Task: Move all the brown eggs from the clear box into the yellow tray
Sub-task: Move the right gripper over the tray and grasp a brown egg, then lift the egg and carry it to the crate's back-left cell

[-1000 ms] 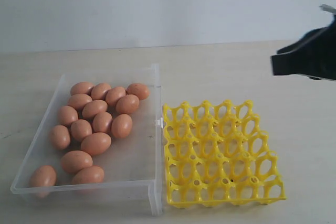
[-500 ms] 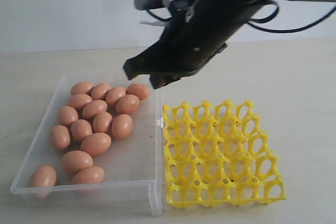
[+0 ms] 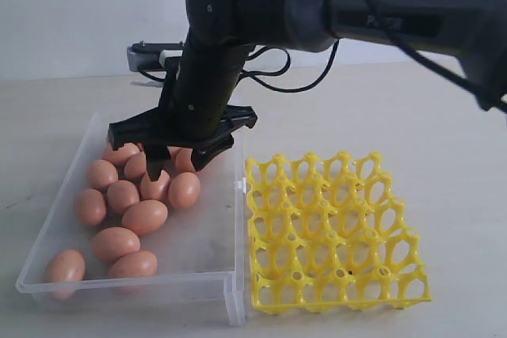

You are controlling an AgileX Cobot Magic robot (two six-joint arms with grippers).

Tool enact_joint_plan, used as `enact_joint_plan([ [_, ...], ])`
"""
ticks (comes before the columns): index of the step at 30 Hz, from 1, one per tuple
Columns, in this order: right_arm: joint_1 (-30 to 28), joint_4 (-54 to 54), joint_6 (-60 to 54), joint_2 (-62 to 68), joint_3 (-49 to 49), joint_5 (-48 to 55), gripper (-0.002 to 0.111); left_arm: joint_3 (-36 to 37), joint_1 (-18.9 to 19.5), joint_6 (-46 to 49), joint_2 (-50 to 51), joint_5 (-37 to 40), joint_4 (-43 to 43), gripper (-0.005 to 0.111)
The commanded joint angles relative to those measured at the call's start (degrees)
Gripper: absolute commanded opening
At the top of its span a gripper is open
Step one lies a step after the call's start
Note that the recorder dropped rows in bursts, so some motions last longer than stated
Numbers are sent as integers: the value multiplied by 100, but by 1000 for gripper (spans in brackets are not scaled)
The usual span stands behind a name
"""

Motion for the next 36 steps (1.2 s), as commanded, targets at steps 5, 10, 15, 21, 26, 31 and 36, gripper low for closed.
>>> enact_joint_plan([
  [5,32,-617,503,649,-772,372,58,-23,-43,-33,-32,-52,-14,0],
  [10,32,-680,551,913,-1045,433,58,-23,-43,-33,-32,-52,-14,0],
  [15,32,-799,577,1184,-1324,630,58,-23,-43,-33,-32,-52,-14,0],
  [21,21,-1076,646,1541,-1642,672,58,-23,-43,-33,-32,-52,-14,0],
  [26,21,-1004,635,1834,-1939,786,58,-23,-43,-33,-32,-52,-14,0],
  [31,21,-1021,635,1935,-2136,886,23,-23,-43,-33,-32,-52,-14,0],
  [36,-1,-1018,514,1911,-2239,848,0,-23,-43,-33,-32,-52,-14,0],
])
